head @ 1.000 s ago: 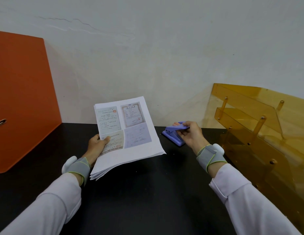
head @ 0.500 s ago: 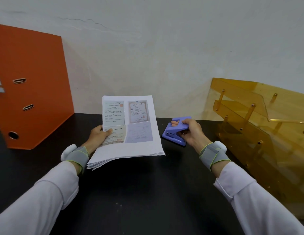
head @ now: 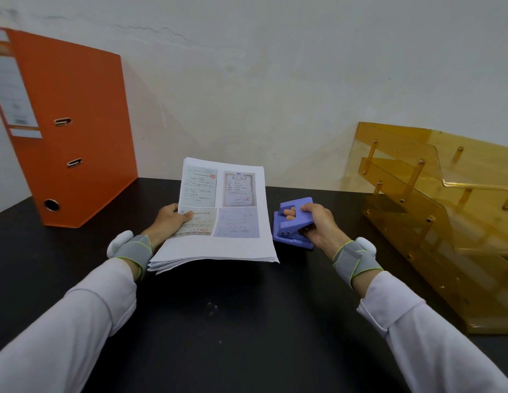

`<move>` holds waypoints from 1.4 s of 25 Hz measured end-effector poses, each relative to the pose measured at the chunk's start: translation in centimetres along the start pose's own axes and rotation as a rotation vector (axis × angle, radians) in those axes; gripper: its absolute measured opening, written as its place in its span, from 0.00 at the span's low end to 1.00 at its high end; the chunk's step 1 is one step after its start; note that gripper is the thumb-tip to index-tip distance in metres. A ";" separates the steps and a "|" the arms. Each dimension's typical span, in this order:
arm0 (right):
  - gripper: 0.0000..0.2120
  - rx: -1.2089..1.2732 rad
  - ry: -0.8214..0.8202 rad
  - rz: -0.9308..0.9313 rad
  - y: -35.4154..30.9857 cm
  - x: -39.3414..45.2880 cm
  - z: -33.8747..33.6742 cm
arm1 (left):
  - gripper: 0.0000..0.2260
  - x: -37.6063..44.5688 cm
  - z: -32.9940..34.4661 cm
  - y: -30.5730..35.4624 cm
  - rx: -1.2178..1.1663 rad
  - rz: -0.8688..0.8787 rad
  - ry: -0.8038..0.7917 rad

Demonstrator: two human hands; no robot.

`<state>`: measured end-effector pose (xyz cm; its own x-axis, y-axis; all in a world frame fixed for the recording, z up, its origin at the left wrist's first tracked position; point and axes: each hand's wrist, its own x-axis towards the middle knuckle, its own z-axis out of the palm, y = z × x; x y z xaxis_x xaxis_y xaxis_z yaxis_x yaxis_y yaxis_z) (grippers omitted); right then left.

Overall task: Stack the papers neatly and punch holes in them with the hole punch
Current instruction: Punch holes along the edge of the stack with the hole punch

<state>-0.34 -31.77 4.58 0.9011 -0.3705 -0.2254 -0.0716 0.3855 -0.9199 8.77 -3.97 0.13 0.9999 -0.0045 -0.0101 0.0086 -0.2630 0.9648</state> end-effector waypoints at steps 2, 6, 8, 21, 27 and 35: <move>0.17 -0.029 0.016 0.014 0.6 -0.3 0.0 | 0.14 -0.3 -0.1 -0.2 0.021 -0.004 -0.003; 0.16 -0.081 0.027 0.024 1.7 -0.6 -0.2 | 0.14 -0.7 0.2 -0.6 0.038 -0.011 -0.006; 0.16 -0.106 0.026 0.026 2.0 -0.5 -0.2 | 0.14 -0.8 0.4 -0.6 0.044 -0.016 -0.007; 0.14 -0.182 0.002 0.037 2.4 -0.5 -0.4 | 0.12 -0.5 1.0 -1.0 0.118 -0.066 -0.060; 0.15 -0.184 -0.007 0.037 2.3 -0.5 -0.5 | 0.06 -0.8 1.6 -0.7 0.104 -0.066 -0.064; 0.15 -0.191 -0.001 0.052 2.4 -0.2 -0.5 | 0.04 -1.4 3.3 -0.2 0.117 -0.006 -0.043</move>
<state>-0.93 -31.17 2.24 0.8943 -0.3534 -0.2744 -0.1982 0.2370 -0.9511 7.37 -7.11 -0.87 0.9986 -0.0434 -0.0291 0.0107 -0.3739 0.9274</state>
